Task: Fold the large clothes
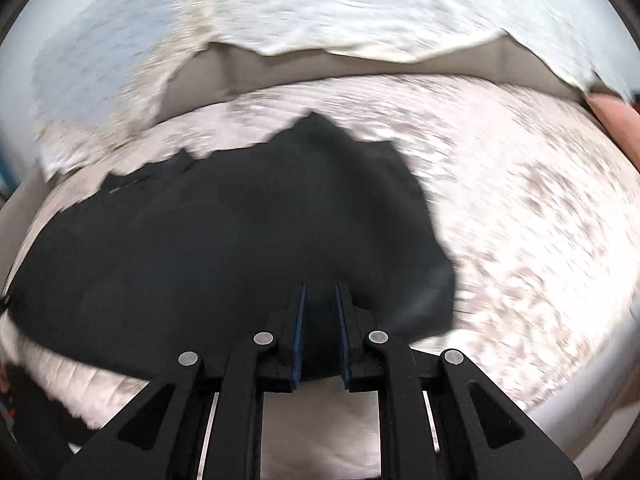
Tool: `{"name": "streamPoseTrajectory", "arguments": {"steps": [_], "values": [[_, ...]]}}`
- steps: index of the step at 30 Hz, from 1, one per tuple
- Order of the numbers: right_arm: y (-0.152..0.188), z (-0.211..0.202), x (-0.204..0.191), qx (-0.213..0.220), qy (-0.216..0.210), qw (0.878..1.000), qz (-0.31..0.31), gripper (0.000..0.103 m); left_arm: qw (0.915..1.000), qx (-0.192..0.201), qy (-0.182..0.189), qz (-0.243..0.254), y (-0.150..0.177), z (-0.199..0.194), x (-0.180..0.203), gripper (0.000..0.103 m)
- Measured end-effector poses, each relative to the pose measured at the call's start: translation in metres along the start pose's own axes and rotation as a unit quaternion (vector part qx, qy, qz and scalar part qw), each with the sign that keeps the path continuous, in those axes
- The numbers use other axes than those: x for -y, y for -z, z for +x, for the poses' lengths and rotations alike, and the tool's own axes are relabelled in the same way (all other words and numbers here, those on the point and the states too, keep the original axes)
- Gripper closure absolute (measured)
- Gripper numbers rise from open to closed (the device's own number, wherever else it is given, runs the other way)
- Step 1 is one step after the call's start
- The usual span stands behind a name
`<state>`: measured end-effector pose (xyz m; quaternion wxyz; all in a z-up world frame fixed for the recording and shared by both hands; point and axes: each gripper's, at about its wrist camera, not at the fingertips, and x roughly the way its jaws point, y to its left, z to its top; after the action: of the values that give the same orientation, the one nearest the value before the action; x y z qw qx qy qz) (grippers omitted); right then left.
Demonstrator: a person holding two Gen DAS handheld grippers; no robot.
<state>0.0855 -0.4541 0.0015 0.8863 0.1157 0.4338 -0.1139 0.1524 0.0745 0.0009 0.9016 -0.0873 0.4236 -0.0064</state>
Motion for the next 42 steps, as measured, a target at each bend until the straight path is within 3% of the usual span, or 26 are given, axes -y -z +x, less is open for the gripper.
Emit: {"name": "streamPoseTrajectory", "arguments": {"steps": [5,10,15,17,19,22,25,35,42], "values": [[0.005,0.015,0.000,-0.019,0.016,1.000,0.002,0.090,0.9999,-0.006,-0.008,0.004,0.012,0.011,-0.009,0.076],[0.005,0.020,0.011,-0.014,-0.002,1.000,0.023,0.093,1.0000,-0.001,-0.008,-0.002,0.017,0.018,-0.009,0.076],[0.002,0.005,0.006,-0.009,-0.003,1.000,0.028,0.090,0.9999,-0.006,-0.006,-0.011,0.014,0.007,-0.010,0.076],[0.004,-0.008,-0.005,0.011,0.000,1.000,0.008,0.090,0.9997,-0.006,0.000,-0.024,0.012,-0.005,-0.010,0.074],[0.007,-0.021,-0.017,0.023,-0.013,1.000,-0.011,0.086,0.9996,0.000,0.009,-0.027,0.012,-0.016,-0.008,0.064],[0.016,-0.033,-0.040,0.030,-0.039,0.998,-0.042,0.079,0.9997,0.010,0.013,-0.018,0.014,-0.030,-0.003,0.060],[0.023,-0.036,-0.067,0.028,-0.063,0.995,-0.074,0.078,0.9999,0.013,0.011,-0.003,0.014,-0.038,0.006,0.056],[0.036,-0.032,-0.140,0.015,-0.130,0.981,-0.146,0.078,0.9996,0.012,-0.018,0.017,0.015,-0.038,0.017,0.054],[0.042,-0.028,-0.168,0.004,-0.155,0.974,-0.168,0.078,0.9987,0.020,-0.046,-0.008,0.007,-0.035,-0.006,0.040]]}}
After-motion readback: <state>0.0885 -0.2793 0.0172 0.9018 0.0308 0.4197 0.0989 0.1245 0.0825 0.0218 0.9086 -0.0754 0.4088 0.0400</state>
